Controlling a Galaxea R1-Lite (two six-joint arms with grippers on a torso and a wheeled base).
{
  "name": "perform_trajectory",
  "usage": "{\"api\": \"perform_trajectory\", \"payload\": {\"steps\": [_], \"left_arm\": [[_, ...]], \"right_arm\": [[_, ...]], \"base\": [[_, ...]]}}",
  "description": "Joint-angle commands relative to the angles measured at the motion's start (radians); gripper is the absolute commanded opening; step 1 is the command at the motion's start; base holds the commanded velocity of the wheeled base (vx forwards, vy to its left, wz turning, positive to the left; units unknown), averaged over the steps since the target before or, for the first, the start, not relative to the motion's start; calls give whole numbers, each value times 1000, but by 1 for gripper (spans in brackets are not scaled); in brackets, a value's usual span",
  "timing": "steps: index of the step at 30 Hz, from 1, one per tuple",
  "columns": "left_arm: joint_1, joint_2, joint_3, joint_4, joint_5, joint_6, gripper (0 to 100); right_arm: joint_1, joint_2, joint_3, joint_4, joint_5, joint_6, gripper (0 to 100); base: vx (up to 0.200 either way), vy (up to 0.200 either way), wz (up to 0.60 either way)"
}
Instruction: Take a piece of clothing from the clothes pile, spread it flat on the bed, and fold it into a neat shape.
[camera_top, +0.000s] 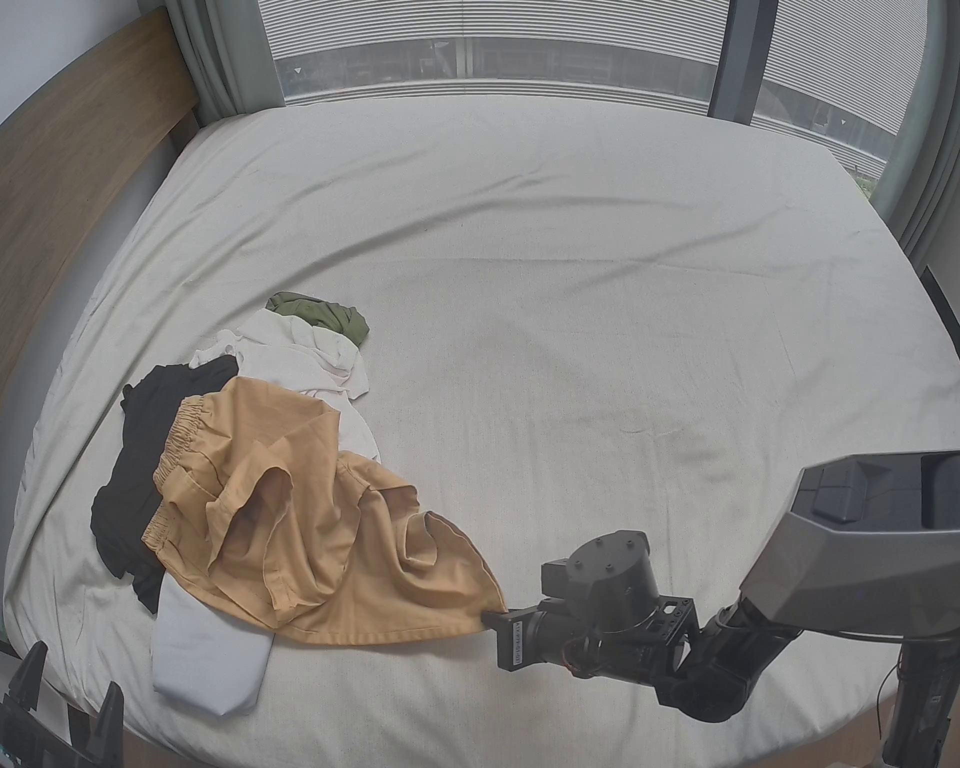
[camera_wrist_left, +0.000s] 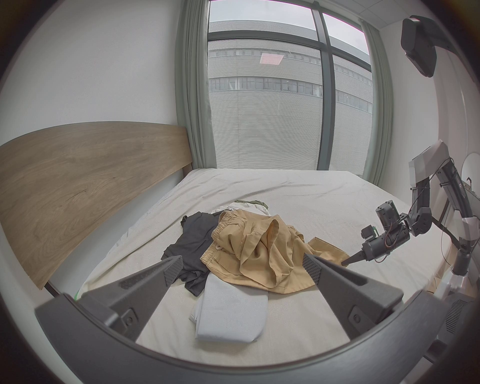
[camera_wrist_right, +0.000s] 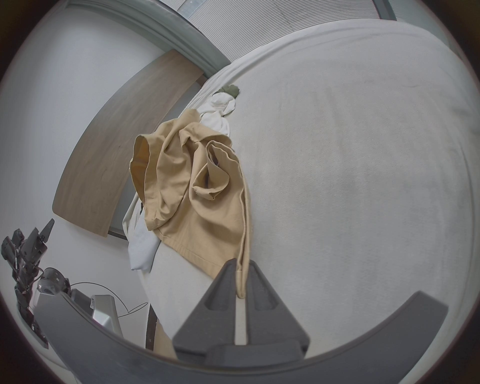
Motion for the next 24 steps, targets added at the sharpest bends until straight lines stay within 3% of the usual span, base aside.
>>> {"api": "perform_trajectory", "payload": {"steps": [1, 13, 24], "left_arm": [[0, -13, 18, 0, 0, 0, 100], [0, -15, 18, 0, 0, 0, 100], [0, -15, 18, 0, 0, 0, 100]], "right_arm": [[-21, -46, 63, -16, -5, -4, 0], [-58, -131, 174, -26, -5, 0, 0], [-138, -134, 307, -184, -5, -6, 0]], "base": [[0, 0, 0], [0, 0, 0], [0, 0, 0]]}}
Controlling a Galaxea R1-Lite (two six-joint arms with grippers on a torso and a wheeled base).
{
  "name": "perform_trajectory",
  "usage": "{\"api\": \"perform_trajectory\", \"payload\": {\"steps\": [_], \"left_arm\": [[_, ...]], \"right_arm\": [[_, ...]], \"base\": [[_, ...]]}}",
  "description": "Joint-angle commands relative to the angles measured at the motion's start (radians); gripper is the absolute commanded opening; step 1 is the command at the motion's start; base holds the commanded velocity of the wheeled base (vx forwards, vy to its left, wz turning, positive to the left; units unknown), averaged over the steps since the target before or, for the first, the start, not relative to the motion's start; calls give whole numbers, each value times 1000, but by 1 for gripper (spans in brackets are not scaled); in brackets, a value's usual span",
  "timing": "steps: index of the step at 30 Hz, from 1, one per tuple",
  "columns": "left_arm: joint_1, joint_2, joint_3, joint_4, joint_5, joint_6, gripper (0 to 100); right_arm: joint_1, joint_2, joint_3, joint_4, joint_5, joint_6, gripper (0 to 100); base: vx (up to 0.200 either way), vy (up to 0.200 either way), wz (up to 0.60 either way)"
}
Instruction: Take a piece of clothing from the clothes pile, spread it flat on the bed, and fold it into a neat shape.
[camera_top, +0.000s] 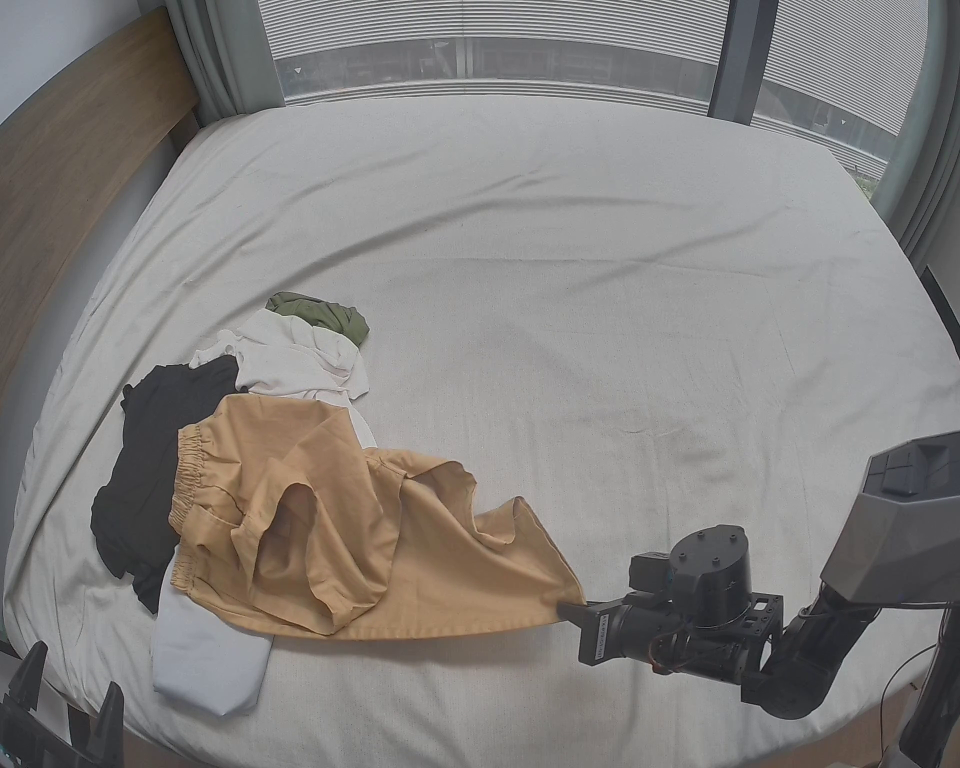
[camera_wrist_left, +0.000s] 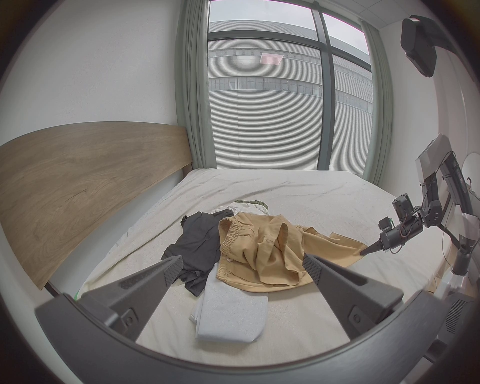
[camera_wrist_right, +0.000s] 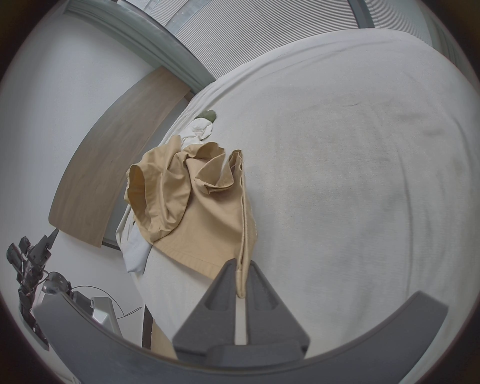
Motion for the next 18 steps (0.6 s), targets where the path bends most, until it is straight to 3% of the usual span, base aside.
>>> {"api": "perform_trajectory", "payload": {"steps": [1, 18], "left_arm": [[0, -15, 18, 0, 0, 0, 100], [0, -15, 18, 0, 0, 0, 100]], "right_arm": [[-36, -6, 54, -29, 0, -1, 0], [-102, -4, 264, -246, 0, -3, 0]], "base": [[0, 0, 0], [0, 0, 0]]}}
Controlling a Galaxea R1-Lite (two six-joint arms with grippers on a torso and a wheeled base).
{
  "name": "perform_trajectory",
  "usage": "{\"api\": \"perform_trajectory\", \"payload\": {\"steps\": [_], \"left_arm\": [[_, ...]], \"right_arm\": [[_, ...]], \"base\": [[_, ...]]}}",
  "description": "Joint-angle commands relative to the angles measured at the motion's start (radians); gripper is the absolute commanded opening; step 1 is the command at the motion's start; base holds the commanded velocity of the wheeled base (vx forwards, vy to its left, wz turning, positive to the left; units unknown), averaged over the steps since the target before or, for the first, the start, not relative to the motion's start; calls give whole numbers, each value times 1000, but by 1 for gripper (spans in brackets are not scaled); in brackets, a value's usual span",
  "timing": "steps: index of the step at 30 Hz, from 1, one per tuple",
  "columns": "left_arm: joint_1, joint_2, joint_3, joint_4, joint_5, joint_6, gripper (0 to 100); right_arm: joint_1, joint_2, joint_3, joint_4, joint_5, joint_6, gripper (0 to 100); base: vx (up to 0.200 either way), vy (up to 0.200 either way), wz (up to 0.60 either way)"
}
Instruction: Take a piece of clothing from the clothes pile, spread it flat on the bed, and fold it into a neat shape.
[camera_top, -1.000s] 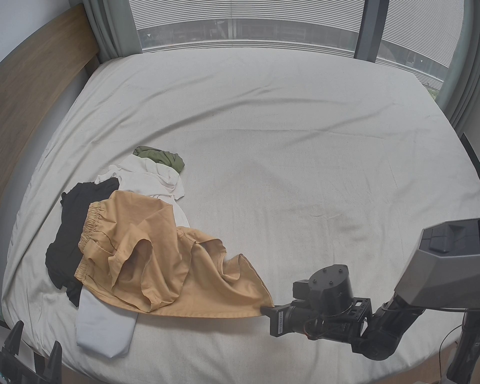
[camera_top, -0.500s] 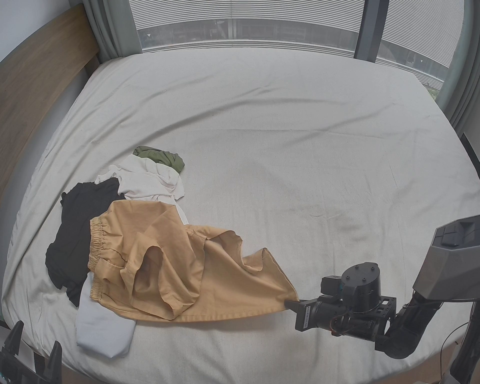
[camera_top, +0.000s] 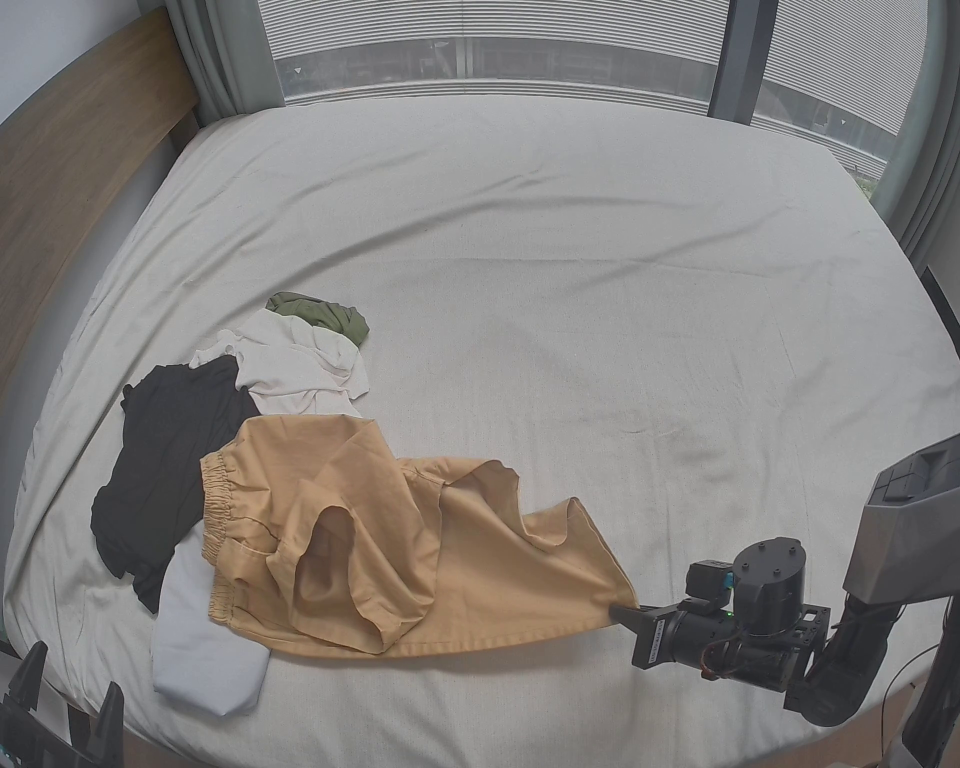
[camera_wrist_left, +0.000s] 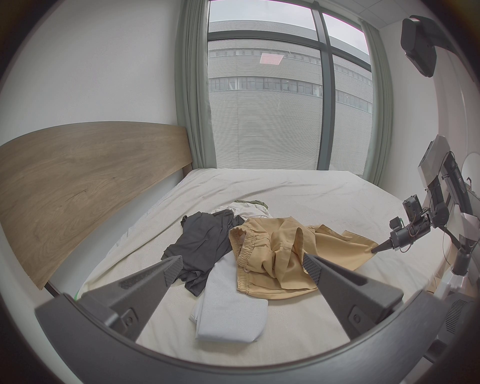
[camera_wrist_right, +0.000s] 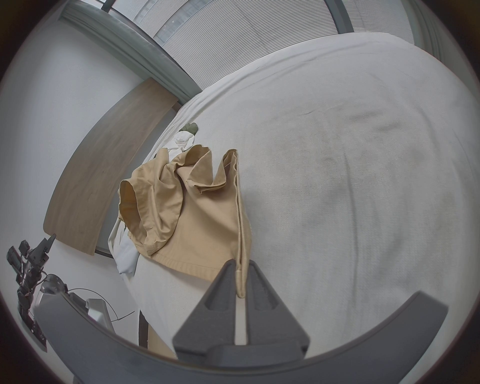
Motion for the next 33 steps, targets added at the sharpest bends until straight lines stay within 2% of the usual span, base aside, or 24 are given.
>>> {"api": "perform_trajectory", "payload": {"steps": [1, 9, 29, 33], "left_arm": [[1, -15, 18, 0, 0, 1, 100], [1, -13, 18, 0, 0, 1, 100], [1, -13, 18, 0, 0, 1, 100], [1, -13, 18, 0, 0, 1, 100]], "right_arm": [[-30, 3, 63, -42, 0, -1, 0], [-49, 6, 154, -122, 0, 2, 0], [-165, -56, 193, -111, 5, 2, 0], [-179, -87, 193, -65, 5, -9, 0]], "base": [[0, 0, 0], [0, 0, 0], [0, 0, 0], [0, 0, 0]]}}
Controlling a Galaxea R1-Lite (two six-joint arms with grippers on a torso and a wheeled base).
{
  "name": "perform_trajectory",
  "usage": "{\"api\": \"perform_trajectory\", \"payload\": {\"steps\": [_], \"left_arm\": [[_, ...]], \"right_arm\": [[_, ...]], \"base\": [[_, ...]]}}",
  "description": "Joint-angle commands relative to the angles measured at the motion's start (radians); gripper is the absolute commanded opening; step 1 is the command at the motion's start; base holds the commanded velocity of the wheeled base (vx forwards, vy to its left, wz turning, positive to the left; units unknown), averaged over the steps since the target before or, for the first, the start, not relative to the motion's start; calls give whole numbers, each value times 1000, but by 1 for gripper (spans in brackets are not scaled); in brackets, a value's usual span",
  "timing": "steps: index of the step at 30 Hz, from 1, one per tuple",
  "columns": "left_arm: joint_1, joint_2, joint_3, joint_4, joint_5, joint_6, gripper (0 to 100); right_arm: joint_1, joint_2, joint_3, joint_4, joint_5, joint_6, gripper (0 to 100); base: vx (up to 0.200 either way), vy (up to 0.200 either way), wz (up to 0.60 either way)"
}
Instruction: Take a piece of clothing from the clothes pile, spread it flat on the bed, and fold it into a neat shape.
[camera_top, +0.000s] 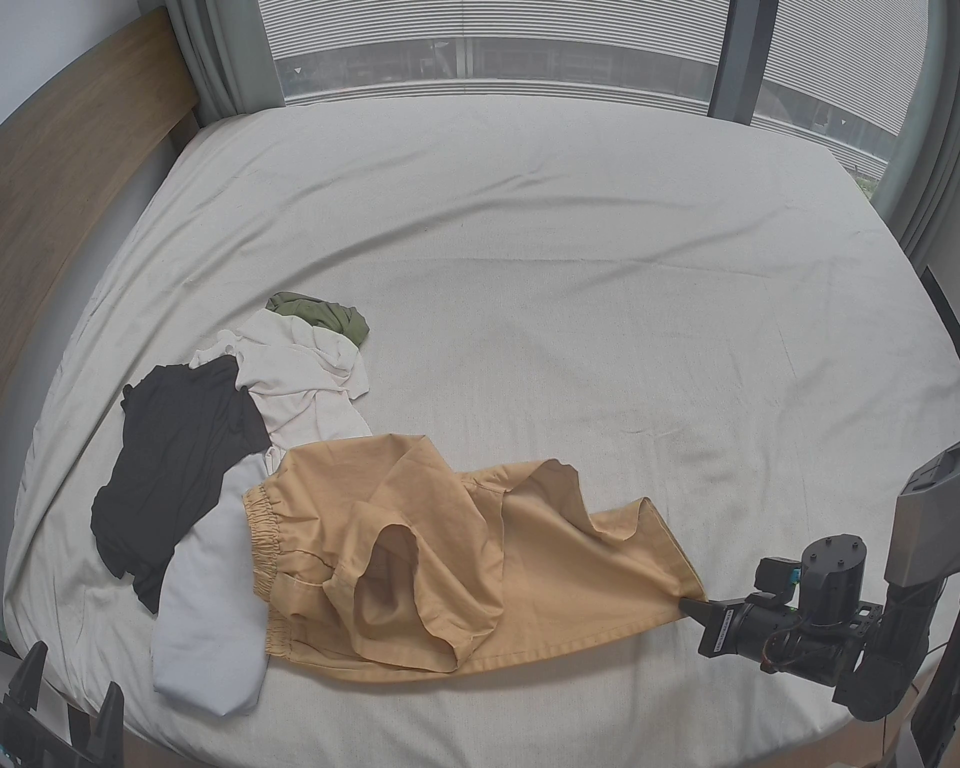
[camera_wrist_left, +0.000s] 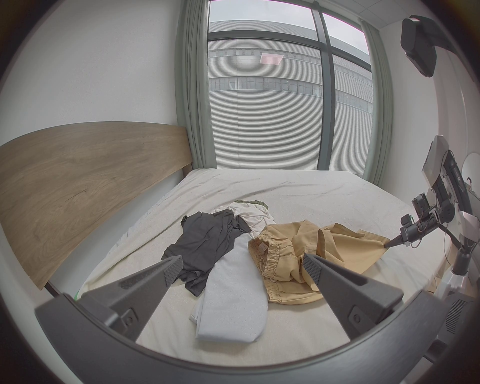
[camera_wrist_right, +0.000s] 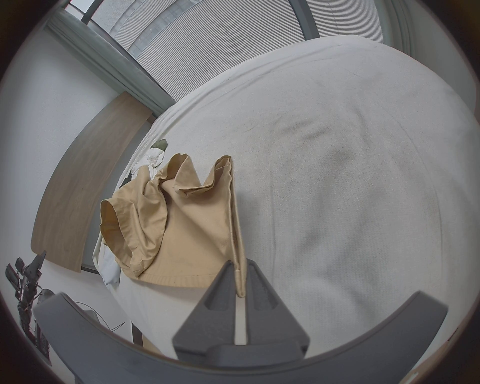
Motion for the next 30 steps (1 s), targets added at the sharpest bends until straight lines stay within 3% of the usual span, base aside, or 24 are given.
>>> {"api": "perform_trajectory", "payload": {"steps": [1, 17, 30], "left_arm": [[0, -13, 18, 0, 0, 0, 100], [0, -15, 18, 0, 0, 2, 100], [0, -15, 18, 0, 0, 0, 100]], "right_arm": [[-18, -40, 18, 38, 0, -16, 0], [-54, -215, 18, 338, 0, -47, 0], [-151, -315, 18, 570, 3, -103, 0]], "base": [[0, 0, 0], [0, 0, 0], [0, 0, 0]]}}
